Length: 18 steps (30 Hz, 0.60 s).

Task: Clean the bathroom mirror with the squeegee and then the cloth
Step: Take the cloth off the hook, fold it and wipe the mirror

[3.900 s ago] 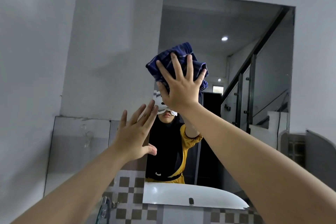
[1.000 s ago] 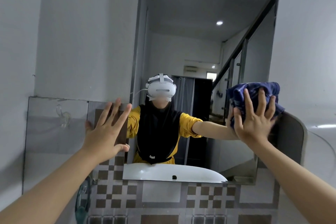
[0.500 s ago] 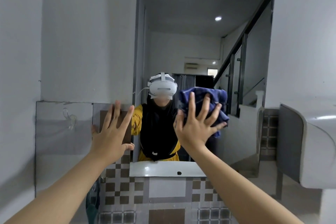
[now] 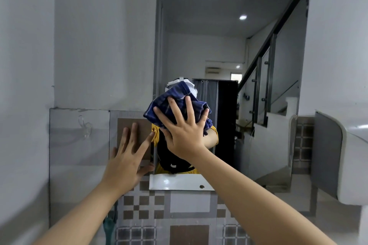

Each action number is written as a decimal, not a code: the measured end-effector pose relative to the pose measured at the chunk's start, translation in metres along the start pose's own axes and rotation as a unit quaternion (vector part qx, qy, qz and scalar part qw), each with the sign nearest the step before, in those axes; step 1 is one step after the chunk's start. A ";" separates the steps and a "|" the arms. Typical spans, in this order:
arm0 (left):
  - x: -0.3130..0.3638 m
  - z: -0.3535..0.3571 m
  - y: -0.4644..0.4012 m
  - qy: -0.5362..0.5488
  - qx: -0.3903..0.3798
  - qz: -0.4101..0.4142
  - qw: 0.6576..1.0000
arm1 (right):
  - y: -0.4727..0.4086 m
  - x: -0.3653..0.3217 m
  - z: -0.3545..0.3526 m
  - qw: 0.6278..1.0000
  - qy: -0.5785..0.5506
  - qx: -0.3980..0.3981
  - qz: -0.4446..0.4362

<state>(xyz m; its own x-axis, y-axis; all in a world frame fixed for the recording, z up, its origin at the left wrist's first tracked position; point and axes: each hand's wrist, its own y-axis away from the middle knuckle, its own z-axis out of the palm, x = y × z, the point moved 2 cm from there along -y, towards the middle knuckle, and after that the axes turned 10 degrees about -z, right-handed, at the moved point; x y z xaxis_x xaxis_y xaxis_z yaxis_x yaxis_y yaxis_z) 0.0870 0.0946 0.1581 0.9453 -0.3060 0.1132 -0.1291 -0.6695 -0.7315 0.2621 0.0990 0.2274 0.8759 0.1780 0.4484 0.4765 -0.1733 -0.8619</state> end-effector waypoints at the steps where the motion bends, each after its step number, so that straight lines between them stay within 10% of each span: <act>1: 0.000 0.001 0.000 0.003 0.000 0.002 1.000 | 0.005 0.006 -0.002 0.999 0.011 -0.009 -0.030; 11: -0.002 0.004 -0.002 0.016 0.010 -0.001 1.000 | 0.067 0.105 -0.028 0.991 0.090 -0.037 -0.097; 18: -0.001 0.007 -0.003 0.011 0.007 -0.010 1.000 | 0.105 0.191 -0.050 0.989 0.089 -0.055 0.109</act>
<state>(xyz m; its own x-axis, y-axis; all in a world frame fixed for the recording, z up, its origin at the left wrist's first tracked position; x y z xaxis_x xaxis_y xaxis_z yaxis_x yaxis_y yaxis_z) 0.0881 0.1017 0.1552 0.9411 -0.3068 0.1422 -0.1056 -0.6660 -0.7384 0.4837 0.0659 0.2344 0.9535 -0.0467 0.2979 0.2719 -0.2940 -0.9163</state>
